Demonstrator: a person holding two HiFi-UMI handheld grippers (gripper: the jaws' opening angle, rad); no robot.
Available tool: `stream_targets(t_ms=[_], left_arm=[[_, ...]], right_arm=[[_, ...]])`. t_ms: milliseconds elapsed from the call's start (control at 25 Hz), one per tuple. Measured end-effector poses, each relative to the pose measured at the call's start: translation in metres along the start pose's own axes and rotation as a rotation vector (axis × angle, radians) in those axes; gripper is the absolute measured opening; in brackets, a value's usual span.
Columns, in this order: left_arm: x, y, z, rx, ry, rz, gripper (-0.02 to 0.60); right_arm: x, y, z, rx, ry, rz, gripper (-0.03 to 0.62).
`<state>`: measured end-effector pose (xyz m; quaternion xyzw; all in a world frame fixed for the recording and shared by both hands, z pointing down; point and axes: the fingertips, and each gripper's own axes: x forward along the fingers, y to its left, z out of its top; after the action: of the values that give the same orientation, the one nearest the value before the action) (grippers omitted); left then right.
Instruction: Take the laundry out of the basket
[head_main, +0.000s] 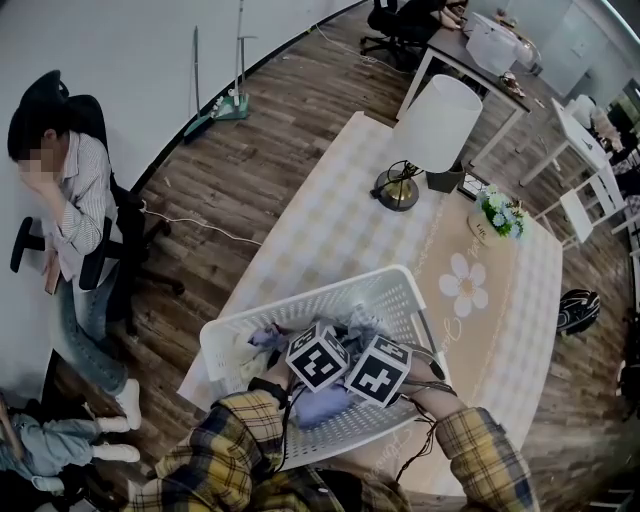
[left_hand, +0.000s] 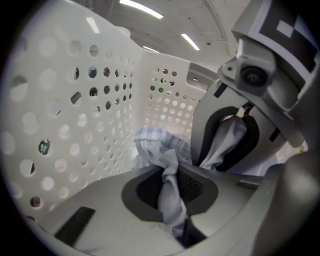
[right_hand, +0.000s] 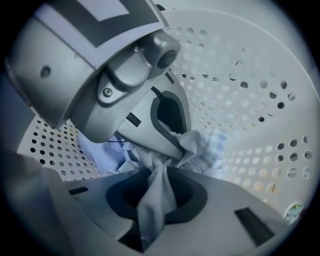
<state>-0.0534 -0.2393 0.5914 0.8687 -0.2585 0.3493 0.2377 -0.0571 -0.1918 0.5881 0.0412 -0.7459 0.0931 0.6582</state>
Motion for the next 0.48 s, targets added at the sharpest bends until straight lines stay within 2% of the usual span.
stream_targets(t_ms=[480], left_arm=[[-0.026, -0.006, 0.021, 0.050, -0.005, 0.013, 0.060]], right_arm=[[-0.040, -0.008, 0.008, 0.103, -0.100, -0.001, 0.081]])
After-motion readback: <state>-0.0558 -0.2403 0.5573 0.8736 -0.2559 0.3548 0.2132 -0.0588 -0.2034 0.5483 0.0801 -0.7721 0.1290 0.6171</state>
